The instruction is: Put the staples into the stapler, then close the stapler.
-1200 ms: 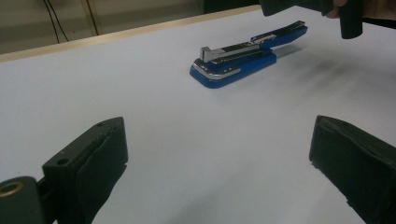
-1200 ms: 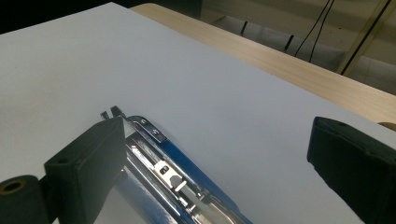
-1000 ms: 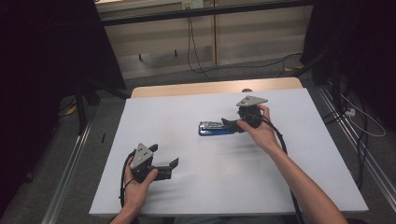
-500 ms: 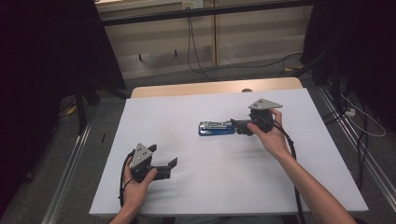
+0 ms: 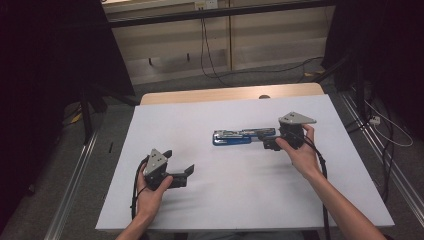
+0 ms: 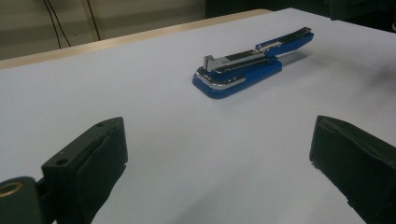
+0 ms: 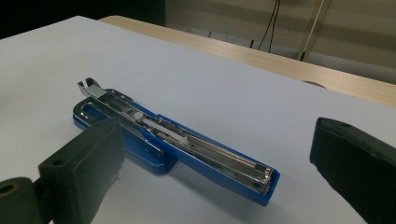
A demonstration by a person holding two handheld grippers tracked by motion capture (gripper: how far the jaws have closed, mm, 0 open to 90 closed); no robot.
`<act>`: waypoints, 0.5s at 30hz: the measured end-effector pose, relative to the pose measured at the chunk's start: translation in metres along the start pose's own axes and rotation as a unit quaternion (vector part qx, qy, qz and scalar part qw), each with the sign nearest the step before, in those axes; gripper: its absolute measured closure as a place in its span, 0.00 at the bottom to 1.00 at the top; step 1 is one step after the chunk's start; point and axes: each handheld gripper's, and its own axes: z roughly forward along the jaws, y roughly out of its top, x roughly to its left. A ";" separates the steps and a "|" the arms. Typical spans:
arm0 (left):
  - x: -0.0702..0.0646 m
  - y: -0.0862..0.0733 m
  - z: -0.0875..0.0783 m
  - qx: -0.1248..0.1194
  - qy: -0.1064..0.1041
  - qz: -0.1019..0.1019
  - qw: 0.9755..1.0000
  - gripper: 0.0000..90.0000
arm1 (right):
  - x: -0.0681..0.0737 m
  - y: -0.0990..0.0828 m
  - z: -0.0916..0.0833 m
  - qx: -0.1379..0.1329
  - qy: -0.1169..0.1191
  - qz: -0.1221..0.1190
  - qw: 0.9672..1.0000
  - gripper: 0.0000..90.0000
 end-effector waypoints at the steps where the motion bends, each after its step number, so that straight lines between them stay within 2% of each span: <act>1: 0.001 0.001 0.001 0.000 -0.002 0.003 1.000 0.05 | 0.000 -0.001 -0.001 0.000 0.000 0.000 1.000 0.03; 3: 0.002 0.003 0.003 -0.004 0.017 0.013 1.000 0.05 | 0.000 -0.003 -0.003 0.000 0.004 0.000 1.000 0.03; 6: 0.005 0.005 0.008 -0.005 0.008 0.007 1.000 0.05 | -0.002 -0.007 -0.005 0.001 0.003 0.000 1.000 0.03; 9: 0.006 0.008 0.014 -0.004 0.014 0.019 1.000 0.05 | -0.004 -0.009 -0.009 0.000 -0.001 0.001 1.000 0.03; 10: 0.006 0.009 0.016 -0.010 0.009 0.014 1.000 0.06 | -0.005 -0.010 -0.009 0.000 -0.001 0.004 1.000 0.03; 11: 0.007 0.010 0.019 -0.015 0.001 -0.004 1.000 0.06 | -0.006 -0.010 -0.010 -0.001 -0.003 0.003 1.000 0.03; 12: 0.007 0.011 0.021 -0.016 0.000 -0.008 1.000 0.06 | -0.006 -0.011 -0.011 0.000 -0.005 0.004 1.000 0.03; 14: 0.007 0.014 0.026 -0.015 0.018 0.020 1.000 0.06 | -0.007 -0.011 -0.012 0.000 -0.004 0.006 1.000 0.03; 15: 0.006 0.015 0.028 -0.015 0.023 0.024 0.999 0.06 | -0.007 -0.011 -0.013 -0.001 -0.005 0.005 1.000 0.03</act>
